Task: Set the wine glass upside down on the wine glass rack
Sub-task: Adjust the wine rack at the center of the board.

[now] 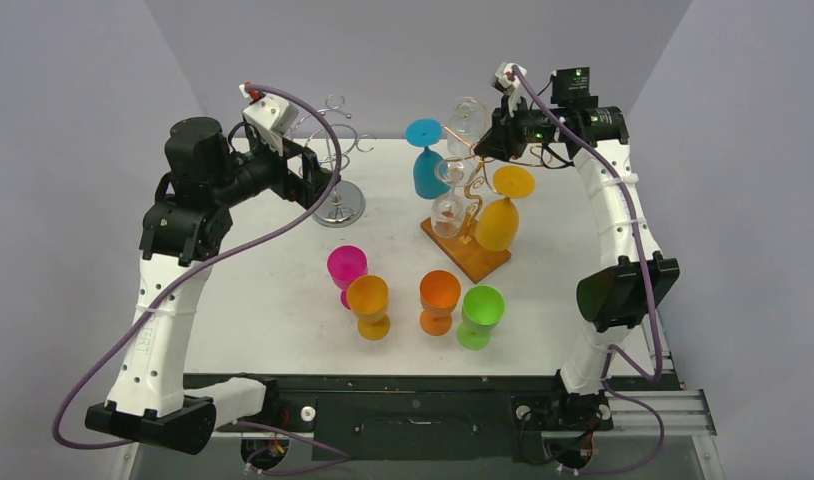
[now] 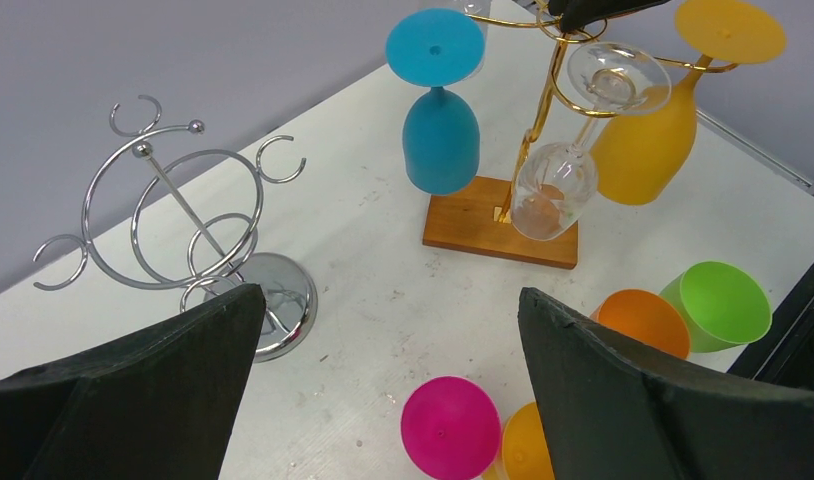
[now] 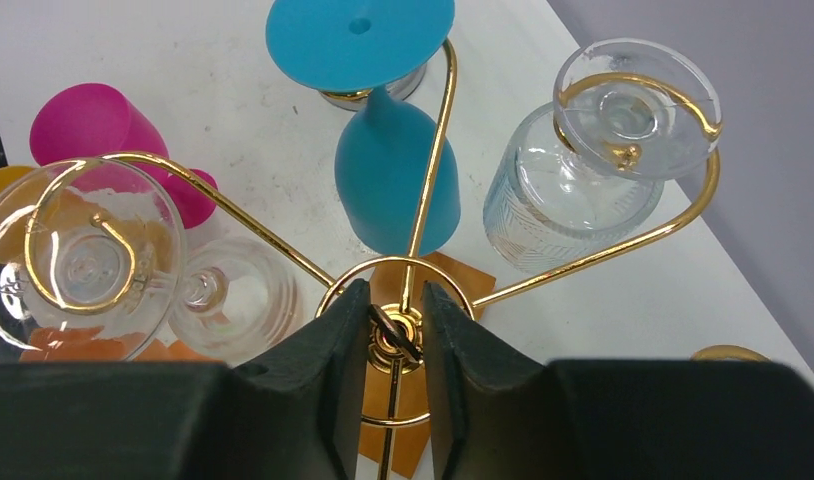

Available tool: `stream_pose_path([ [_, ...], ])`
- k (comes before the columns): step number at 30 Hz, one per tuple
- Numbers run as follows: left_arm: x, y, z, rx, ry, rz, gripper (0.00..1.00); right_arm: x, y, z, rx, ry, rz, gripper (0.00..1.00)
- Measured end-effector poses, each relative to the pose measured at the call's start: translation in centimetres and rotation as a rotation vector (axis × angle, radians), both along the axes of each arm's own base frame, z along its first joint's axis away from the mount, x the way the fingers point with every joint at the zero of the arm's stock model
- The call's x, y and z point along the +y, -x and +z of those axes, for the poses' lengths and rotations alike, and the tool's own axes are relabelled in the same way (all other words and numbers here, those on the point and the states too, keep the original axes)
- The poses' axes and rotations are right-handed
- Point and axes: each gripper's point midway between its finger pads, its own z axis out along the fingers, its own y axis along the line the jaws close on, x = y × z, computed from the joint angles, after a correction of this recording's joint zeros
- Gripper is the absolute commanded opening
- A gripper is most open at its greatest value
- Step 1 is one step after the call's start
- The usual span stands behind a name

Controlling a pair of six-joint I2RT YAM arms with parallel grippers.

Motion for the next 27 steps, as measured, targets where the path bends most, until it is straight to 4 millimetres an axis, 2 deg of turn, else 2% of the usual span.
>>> stream_pose_path([
  [5,0.0,-0.1,0.0,0.003,0.001,0.002,0.96,0.4,0.0,-0.2,0.011,-0.005,-0.001,0.00],
  [11,0.0,-0.1,-0.1,0.003,0.001,0.003,0.96,0.6,-0.6,-0.1,-0.003,-0.040,-0.056,0.00],
  [18,0.0,-0.1,0.0,0.002,0.001,0.004,0.96,-0.1,-1.8,-0.2,-0.073,-0.077,-0.255,0.00],
  [20,0.0,-0.1,0.0,0.002,0.001,0.004,0.96,-0.1,-1.6,0.3,-0.114,-0.084,-0.307,0.00],
  [27,0.0,0.0,0.0,0.000,0.001,0.004,0.96,1.7,-1.7,0.6,-0.187,-0.073,-0.412,0.00],
])
